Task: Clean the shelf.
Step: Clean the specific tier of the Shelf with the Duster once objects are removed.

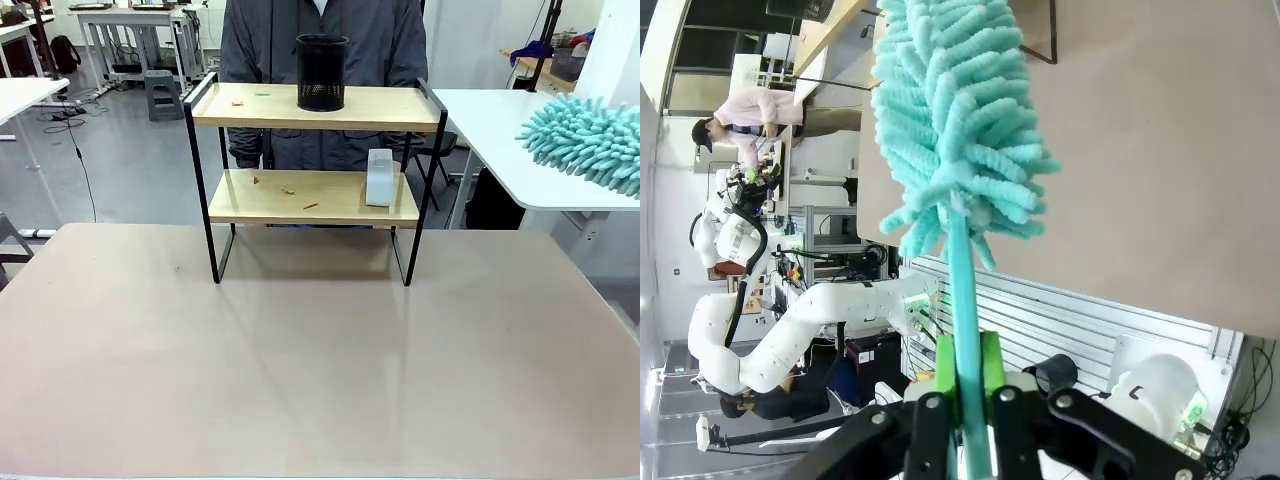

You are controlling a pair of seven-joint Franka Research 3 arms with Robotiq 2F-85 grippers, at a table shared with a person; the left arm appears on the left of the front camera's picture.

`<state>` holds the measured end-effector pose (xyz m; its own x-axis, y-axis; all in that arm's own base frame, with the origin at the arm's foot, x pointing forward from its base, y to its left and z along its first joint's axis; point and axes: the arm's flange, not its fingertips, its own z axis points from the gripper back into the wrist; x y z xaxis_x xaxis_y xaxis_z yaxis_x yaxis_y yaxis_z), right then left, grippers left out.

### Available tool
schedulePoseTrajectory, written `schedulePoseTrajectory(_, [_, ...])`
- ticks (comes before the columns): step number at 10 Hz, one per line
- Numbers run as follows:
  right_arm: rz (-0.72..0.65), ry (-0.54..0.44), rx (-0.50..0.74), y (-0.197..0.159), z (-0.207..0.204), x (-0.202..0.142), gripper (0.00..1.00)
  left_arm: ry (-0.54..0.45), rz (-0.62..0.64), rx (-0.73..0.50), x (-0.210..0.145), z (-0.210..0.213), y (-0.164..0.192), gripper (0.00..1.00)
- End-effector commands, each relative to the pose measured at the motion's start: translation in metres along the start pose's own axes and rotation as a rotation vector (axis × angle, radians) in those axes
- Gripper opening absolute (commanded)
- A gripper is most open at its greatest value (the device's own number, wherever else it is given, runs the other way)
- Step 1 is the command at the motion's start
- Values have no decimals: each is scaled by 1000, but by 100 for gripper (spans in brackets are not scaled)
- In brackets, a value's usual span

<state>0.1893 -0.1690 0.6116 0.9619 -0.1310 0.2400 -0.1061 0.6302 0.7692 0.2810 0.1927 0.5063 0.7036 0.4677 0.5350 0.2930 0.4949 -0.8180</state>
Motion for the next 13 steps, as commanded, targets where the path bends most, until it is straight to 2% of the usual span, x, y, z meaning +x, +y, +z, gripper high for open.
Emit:
schedulePoseTrajectory(1, [-15, -17, 8, 5, 4, 3, 0, -13, -22, -16, 1, -2, 0, 100])
schedulePoseTrajectory(12, [-15, -17, 8, 5, 4, 3, 0, -13, -22, -16, 1, -2, 0, 100])
schedulePoseTrajectory(13, [0, 0, 0, 0, 0, 0, 12, -13, -22, -16, 1, -2, 0, 100])
